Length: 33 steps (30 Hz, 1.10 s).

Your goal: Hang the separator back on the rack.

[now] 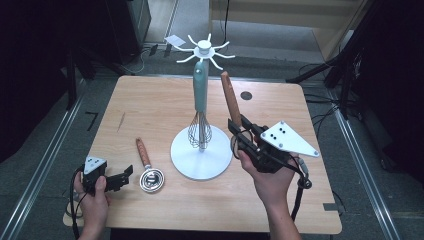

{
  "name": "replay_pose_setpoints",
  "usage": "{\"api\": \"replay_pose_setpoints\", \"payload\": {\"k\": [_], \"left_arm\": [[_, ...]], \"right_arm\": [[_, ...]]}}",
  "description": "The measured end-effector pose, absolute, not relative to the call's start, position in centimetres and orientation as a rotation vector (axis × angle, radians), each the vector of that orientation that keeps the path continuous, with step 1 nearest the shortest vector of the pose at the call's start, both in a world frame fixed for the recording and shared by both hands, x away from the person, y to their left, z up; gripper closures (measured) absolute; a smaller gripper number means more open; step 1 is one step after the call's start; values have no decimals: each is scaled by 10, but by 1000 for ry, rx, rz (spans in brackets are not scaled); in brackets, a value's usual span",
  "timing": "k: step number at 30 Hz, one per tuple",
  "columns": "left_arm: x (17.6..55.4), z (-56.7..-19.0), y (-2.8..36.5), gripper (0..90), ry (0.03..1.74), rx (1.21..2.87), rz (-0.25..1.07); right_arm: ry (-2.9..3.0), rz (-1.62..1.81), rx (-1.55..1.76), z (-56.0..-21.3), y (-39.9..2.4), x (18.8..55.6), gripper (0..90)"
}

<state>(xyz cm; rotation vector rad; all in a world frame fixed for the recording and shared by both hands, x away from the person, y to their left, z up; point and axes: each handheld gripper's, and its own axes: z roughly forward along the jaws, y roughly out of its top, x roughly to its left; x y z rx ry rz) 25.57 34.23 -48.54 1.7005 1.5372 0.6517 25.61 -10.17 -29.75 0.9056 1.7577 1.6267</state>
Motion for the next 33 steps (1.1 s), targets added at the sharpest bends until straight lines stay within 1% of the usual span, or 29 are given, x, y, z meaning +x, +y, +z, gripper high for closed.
{"api": "replay_pose_setpoints", "payload": {"k": [18, 33], "left_arm": [[256, -485, 342, 23, 1539, 1700, 654], [256, -485, 342, 23, 1538, 1702, 652]], "right_arm": [[1713, 1647, 878, -282, -102, 249, 716], [1721, 1640, 879, -280, -92, 254, 716]]}}
